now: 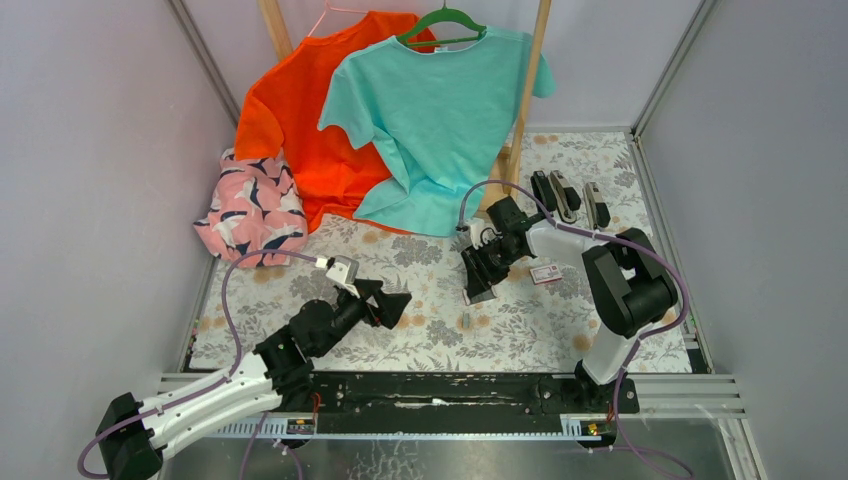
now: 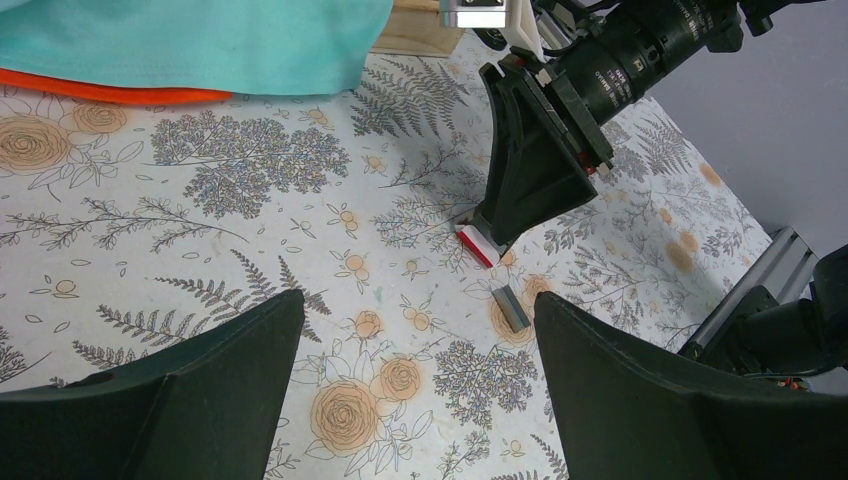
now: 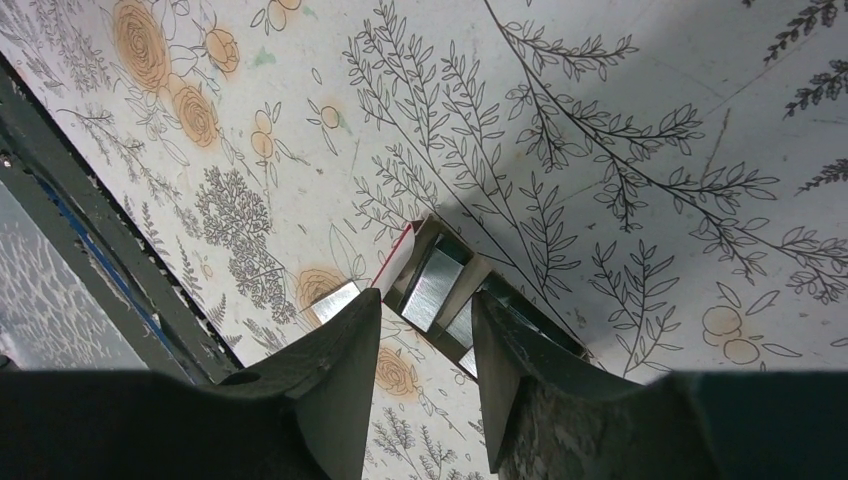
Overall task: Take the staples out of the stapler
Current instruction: Adjust the staple in the staple box.
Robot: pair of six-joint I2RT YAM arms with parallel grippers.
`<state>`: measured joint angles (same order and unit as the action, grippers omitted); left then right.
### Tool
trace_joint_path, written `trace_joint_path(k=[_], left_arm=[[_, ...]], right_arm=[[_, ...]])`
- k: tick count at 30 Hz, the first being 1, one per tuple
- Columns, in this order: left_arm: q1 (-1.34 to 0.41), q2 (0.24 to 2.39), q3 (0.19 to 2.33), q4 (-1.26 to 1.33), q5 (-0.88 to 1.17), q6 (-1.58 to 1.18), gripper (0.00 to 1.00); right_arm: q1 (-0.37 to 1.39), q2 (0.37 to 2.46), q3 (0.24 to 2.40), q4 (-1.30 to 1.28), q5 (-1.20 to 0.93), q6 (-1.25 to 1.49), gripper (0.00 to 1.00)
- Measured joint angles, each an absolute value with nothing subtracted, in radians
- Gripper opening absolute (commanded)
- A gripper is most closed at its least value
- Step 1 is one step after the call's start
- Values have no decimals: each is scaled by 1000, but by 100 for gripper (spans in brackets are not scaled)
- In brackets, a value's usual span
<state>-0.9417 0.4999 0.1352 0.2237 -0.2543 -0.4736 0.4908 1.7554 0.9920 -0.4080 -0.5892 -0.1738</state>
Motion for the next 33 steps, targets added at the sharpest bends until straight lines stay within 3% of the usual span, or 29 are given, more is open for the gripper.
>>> trace_joint_path(k=[7, 12, 14, 20, 33], left_arm=[[-942, 500, 135, 224, -254, -474, 93], [-942, 514, 135, 250, -248, -456, 93], [-942, 542, 135, 291, -232, -439, 99], [-938, 761, 141, 527, -145, -378, 100], [-827, 1172, 251, 761, -65, -437, 99]], right_arm=[[492, 1728, 992, -425, -593, -180, 47], [492, 1599, 995, -451, -597, -210, 47], [492, 1538, 997, -456, -610, -231, 47], [463, 1424, 997, -463, -686, -275, 46], [360, 1464, 999, -516, -661, -375, 47]])
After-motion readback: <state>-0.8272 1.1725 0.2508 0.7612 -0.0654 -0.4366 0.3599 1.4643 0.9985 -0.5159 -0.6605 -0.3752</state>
